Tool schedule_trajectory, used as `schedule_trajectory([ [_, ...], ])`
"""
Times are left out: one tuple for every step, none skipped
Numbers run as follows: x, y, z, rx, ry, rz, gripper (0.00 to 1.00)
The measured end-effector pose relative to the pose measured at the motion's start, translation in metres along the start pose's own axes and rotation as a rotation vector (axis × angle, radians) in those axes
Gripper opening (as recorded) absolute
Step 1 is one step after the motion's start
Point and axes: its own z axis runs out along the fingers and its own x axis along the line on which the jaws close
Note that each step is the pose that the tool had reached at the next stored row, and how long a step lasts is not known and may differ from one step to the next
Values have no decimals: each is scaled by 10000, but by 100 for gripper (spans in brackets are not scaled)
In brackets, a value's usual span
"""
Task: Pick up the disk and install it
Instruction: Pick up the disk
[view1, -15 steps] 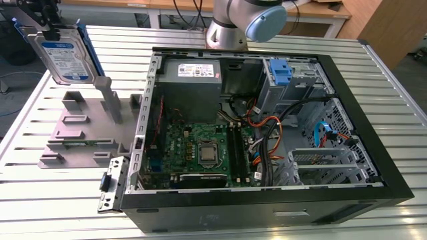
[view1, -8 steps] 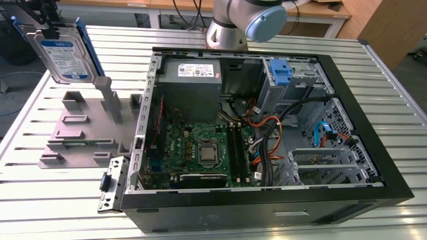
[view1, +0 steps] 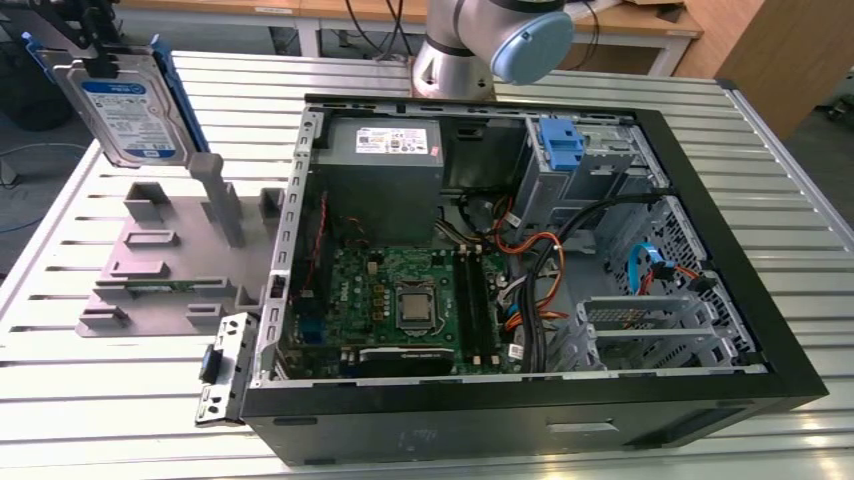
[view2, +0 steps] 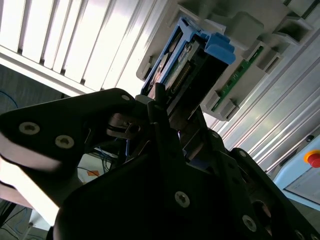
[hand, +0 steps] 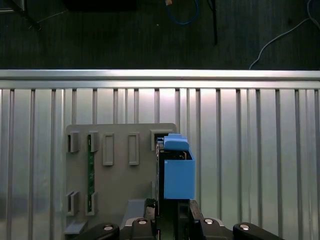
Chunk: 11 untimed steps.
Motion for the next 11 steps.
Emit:
schedule_trajectory([
  [0,0,-1,0,0,0,35],
  [0,1,-6,-2,1,0,35],
  [0,1,-9,1,-1,1,35],
  [0,1,-11,2,-1,1,35],
  [0,0,-12,2,-1,1,35],
  [0,0,-15,1,0,1,35],
  [-1,1,-21,-1,1,1,35],
  [-1,1,-26,-1,-1,1,35],
  [-1,1,-30,0,-1,1,35],
  [-1,1,-33,0,-1,1,35],
  [-1,1,-38,0,-1,1,35],
])
